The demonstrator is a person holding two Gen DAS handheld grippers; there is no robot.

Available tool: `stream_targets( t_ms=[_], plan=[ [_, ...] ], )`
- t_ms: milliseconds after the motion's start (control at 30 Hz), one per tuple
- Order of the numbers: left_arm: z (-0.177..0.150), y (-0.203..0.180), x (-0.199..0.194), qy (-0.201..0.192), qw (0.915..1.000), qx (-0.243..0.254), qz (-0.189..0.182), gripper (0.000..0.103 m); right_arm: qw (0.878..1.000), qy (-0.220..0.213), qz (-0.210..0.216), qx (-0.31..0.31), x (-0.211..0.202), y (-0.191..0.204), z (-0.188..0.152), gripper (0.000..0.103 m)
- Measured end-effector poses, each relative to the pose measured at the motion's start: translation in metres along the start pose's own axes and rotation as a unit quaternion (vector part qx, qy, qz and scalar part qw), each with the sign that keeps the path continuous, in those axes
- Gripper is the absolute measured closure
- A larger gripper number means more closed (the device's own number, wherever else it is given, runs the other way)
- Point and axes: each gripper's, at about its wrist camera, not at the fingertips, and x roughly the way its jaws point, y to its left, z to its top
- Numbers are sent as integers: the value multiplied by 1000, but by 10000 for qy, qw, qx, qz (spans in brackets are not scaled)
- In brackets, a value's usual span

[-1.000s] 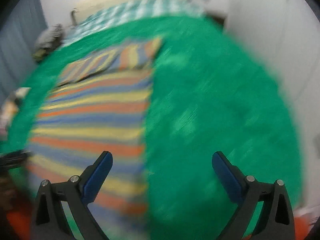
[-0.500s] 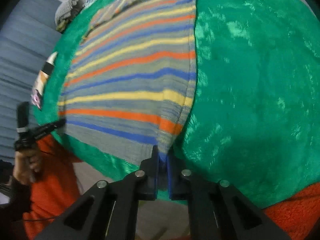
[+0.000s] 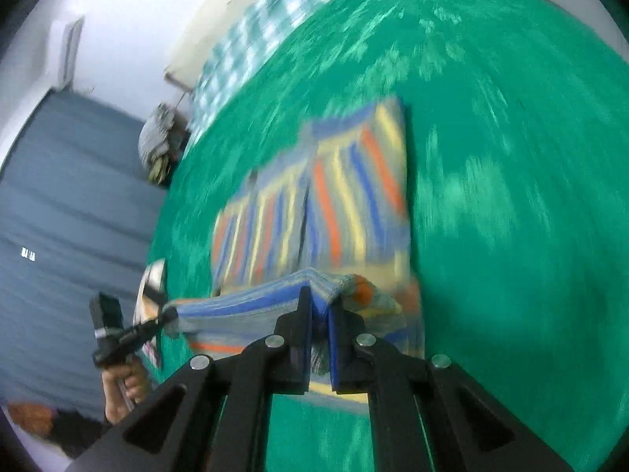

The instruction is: Fold small clothes

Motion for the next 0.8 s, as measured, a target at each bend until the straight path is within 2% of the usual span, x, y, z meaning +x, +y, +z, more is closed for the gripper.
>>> stream_targets(
  t_ms=[33, 67, 100, 133, 167, 200, 300, 400, 433, 500, 533, 567, 600, 633, 667, 700, 733, 800],
  plan=[
    [13, -2, 10, -3, 10000, -12, -22, 97, 9999, -42, -23, 108, 12, -3, 24, 96],
    [38, -3, 30, -2, 10000, -27, 55, 91, 9997, -119, 42, 208, 22, -7, 41, 96],
    [52, -3, 45, -23, 9996, -59, 269, 88, 9992, -229, 198, 277, 31, -11, 56, 94],
    [58, 0, 54, -39, 9987, -115, 498, 66, 9981, -404, 307, 336, 41, -18, 72, 88],
    [68, 3, 62, -62, 9968, -200, 774, 50, 9971, -632, 163, 402, 46, -25, 82, 69],
    [75, 8, 63, -224, 9948, -259, 960, 49, 9951, -862, -101, 482, 48, -31, 88, 60],
    [73, 13, 41, -671, 9942, -250, 803, 46, 9926, -1135, -314, 293, 38, -31, 86, 60],
    [47, 6, 15, -1037, 9922, 112, 688, 40, 9894, -1133, -546, -730, 23, -2, 69, 60],
    [35, 3, 13, -999, 9929, 291, 578, 34, 9864, -952, -575, -1211, 24, 14, 57, 60],
    [-5, -11, 20, -618, 9955, 699, 191, 31, 9804, -512, -461, -1844, 32, 37, 34, 60],
    [-24, -15, 28, -398, 9952, 888, 131, 30, 9758, -265, -403, -2133, 37, 46, 18, 60],
    [-39, -17, 37, -157, 9938, 1080, 227, 31, 9712, -45, -393, -2349, 37, 46, 3, 59],
    [-61, -17, 52, 213, 9883, 1379, 615, 36, 9643, 236, -480, -2595, 46, 48, -15, 58],
    [-80, -13, 64, 475, 9786, 1608, 1192, 51, 9551, 490, -782, -2814, 55, 43, -30, 58],
    [-90, -8, 66, 523, 9725, 1695, 1513, 51, 9464, 673, -1193, -2925, 62, 34, -43, 61],
    [-100, 2, 53, 352, 9748, 1617, 1497, 51, 9340, 915, -1793, -2953, 65, 17, -57, 64],
    [-103, 8, 45, 321, 9757, 1507, 1560, 50, 9253, 903, -2240, -2924, 57, 2, -68, 69],
    [-107, 16, 22, 165, 9737, 1333, 1842, 48, 9319, 762, -2225, -2760, 33, -8, -77, 67]
  ],
)
